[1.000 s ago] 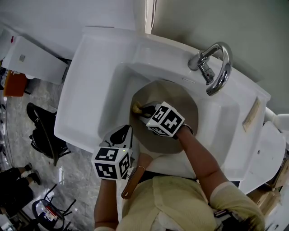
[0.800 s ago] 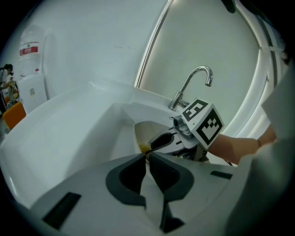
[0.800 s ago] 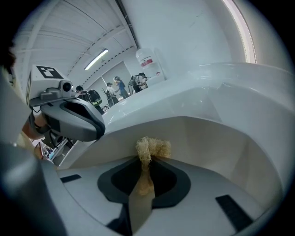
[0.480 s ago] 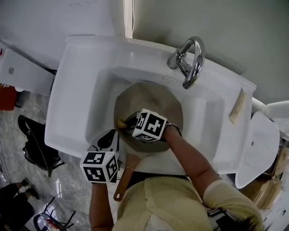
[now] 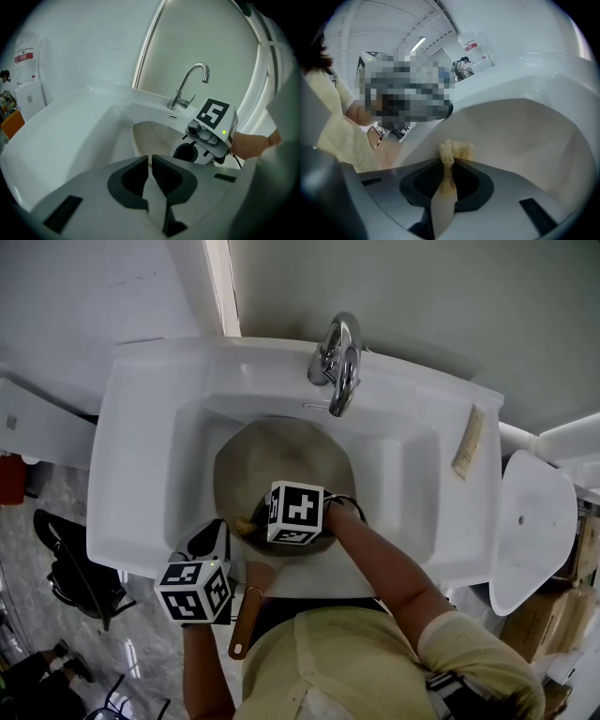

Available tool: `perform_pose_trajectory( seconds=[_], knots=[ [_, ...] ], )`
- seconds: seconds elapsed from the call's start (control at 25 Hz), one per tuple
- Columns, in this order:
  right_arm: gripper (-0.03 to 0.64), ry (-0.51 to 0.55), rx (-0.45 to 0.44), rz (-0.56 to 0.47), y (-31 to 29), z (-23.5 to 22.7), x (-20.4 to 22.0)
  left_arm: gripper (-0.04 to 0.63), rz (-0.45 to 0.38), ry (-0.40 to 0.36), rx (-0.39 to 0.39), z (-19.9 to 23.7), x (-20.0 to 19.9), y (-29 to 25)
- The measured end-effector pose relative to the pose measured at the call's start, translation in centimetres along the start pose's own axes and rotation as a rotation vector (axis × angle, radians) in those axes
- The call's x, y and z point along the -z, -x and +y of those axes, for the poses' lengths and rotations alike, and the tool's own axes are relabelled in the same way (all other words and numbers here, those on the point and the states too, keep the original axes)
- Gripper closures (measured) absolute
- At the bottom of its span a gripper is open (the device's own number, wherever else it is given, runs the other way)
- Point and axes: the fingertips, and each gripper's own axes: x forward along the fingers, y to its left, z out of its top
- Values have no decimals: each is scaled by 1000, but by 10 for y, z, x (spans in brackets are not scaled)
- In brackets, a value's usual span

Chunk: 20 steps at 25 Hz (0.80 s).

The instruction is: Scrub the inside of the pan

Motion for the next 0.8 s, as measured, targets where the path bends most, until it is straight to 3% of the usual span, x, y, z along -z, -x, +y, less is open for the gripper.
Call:
perform_pose_trajectory(
  seconds=[0.56,0.8],
  knots=[
    [543,21,-64,95,18,30,24,523,-25,-33,3,-11,7,17],
    [543,26,-62,148,27,36,36,523,-32,-86,20,-22,5,27]
  ],
)
